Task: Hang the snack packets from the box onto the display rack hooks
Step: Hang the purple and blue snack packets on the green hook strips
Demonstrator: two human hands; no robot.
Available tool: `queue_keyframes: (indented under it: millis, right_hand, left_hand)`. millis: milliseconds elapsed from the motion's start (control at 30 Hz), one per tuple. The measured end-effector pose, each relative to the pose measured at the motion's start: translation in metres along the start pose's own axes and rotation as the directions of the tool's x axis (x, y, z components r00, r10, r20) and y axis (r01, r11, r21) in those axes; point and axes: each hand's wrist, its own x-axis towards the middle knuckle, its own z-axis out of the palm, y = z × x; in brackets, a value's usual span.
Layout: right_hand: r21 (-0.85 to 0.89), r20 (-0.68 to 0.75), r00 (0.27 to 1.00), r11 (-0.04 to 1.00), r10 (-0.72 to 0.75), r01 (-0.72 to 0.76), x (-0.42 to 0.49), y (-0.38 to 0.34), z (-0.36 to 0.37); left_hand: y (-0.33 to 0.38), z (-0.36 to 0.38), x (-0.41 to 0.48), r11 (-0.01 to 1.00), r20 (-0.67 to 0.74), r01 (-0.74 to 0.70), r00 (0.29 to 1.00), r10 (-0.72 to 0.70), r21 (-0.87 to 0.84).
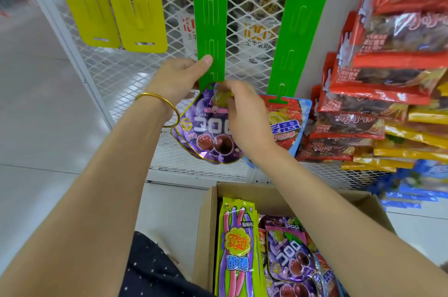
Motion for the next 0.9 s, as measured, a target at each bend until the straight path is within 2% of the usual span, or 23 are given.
queue_keyframes:
  millis: [167, 367, 467, 900]
  right_hand:
    - [-0.029, 0.085, 0.996, 1.0, 0.0, 0.002, -0.018, 0.014, 0.015]
    - [0.113, -0.068, 0.995, 0.991, -0.069, 0.076, -0.019, -0.001, 0.005]
    - [0.11, -0.113, 0.99, 0.989, -0.081, 0.094, -0.005, -0.009, -0.001]
    - [0.094, -0.006, 1.0, 0.995, -0.011, 0.011, -0.003, -0.004, 0.005]
  left_hand:
    - [-0.006, 0.0, -0.005, 0.999, -0.041, -0.039, 0.998, 0.039, 0.019]
    - [-0.007, -0.002, -0.01, 0.997, -0.084, -0.073, 0.994, 0.076, 0.03]
    - [-0.004, -0.002, -0.012, 0.998, -0.103, -0.056, 0.993, 0.054, -0.016]
    - [-0.003, -0.002, -0.011, 0.999, -0.1, 0.033, 0.994, -0.037, -0.036]
